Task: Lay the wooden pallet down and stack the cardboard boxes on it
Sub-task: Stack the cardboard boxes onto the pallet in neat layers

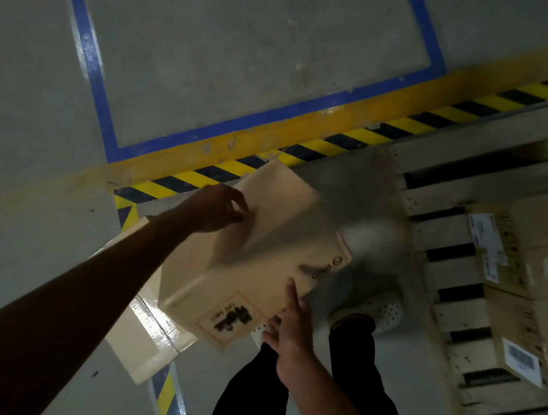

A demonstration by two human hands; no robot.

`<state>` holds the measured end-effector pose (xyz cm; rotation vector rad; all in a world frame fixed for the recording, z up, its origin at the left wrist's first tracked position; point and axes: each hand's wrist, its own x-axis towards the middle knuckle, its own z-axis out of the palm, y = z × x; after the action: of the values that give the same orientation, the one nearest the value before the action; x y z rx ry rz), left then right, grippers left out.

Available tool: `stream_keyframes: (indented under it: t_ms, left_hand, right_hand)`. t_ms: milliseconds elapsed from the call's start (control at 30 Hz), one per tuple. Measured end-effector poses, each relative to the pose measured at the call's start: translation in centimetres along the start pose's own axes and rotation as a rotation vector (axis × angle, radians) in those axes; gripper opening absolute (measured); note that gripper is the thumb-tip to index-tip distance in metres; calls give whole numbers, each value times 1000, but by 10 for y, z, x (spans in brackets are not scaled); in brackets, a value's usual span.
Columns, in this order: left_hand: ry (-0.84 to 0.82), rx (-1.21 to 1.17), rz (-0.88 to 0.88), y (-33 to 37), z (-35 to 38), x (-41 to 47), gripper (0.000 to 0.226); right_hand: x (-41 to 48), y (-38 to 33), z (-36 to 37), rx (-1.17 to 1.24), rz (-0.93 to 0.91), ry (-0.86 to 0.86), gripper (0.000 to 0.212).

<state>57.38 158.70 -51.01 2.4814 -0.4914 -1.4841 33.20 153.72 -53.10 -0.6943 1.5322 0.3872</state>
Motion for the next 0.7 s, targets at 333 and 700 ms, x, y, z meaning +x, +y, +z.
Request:
stream_keyframes:
  t_ms: [333,700]
  left_hand:
    - [103,-213,-70,-17,74,40,105]
    - [43,-673,-48,73,56,-2,42]
  right_hand:
    - [49,34,-44,262,184,-86,69]
    - [12,3,-111,631,143,-455,61]
